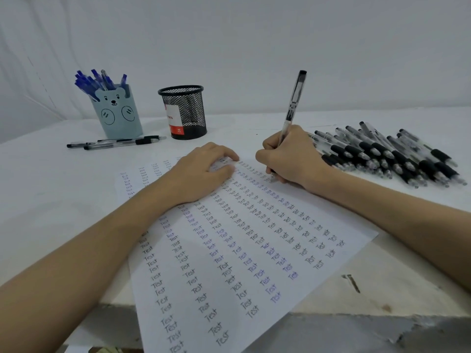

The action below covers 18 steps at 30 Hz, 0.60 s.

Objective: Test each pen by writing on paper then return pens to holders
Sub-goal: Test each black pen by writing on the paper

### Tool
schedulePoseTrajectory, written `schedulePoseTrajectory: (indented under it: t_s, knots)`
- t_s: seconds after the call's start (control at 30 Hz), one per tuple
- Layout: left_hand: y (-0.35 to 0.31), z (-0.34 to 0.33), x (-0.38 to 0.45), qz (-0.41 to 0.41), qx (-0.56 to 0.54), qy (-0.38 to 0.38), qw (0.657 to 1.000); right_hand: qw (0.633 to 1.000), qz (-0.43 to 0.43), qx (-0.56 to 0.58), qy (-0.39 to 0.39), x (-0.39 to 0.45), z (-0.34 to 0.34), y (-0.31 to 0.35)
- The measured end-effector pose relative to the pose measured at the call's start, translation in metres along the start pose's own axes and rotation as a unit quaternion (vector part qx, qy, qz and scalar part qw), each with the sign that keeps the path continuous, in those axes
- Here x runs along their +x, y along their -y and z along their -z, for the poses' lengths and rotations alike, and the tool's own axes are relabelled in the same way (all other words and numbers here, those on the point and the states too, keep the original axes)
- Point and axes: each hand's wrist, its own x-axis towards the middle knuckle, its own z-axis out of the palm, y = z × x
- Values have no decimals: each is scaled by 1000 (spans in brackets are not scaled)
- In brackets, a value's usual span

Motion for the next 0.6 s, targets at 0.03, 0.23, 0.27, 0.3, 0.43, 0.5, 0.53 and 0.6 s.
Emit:
schedulePoseTrajectory:
  t_s: [0.03,0.23,0.27,0.3,0.43,0.5,0.53,0.6]
  knots:
    - [0,0,0,0,0,0,1000,1000,-4,5,-1,0,0,0]
    - [0,1,0,3,-3,0,1000,1000,1,-7,-17,-1,0,2]
    - [0,1,0,2,-1,0,1000,1000,0,-8,-14,-2,1,3]
    - [0,1,0,2,0,0,1000,1000,-3,-5,-10,-2,1,4]
    - [0,1,0,6,1,3,1000,1000,-17,3,-13,-2,1,5]
    - [0,1,0,5,1,3,1000,1000,-18,-1,-19,-2,1,5]
    - [0,1,0,4,1,2,1000,1000,-20,-4,-17,-2,1,5]
    - [0,0,0,3,-1,1,1000,1000,-21,-10,-18,-3,1,6]
